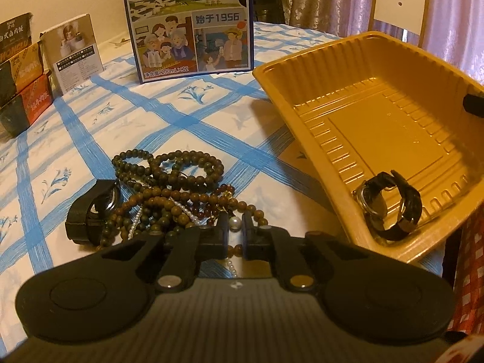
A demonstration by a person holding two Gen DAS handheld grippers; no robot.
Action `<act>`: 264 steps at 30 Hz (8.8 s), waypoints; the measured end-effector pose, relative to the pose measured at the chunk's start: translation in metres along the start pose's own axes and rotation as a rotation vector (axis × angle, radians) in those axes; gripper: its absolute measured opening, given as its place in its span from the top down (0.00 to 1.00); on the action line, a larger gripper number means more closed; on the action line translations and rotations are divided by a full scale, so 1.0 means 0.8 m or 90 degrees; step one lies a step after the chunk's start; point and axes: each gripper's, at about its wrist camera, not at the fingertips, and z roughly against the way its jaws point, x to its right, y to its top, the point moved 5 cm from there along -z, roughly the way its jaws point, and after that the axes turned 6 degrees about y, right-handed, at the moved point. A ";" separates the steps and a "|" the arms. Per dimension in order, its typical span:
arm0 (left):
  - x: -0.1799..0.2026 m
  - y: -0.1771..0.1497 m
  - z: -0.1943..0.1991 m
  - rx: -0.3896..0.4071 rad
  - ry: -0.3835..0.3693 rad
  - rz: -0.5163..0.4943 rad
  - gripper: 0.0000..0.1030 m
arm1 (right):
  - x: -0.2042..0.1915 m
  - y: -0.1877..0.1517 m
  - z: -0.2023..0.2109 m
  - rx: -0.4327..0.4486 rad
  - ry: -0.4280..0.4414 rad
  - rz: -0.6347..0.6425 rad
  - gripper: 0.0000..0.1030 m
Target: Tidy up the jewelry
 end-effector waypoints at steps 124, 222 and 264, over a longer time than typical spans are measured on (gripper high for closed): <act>0.044 0.072 0.096 0.042 -0.199 0.097 0.81 | -0.013 0.000 0.003 0.000 0.013 0.030 0.95; -0.162 0.045 0.075 0.056 0.045 0.097 0.80 | -0.012 0.001 -0.038 -0.042 0.024 0.034 0.96; 0.107 0.099 0.080 0.029 -0.307 0.076 0.80 | -0.001 -0.008 -0.036 -0.061 0.050 -0.001 0.95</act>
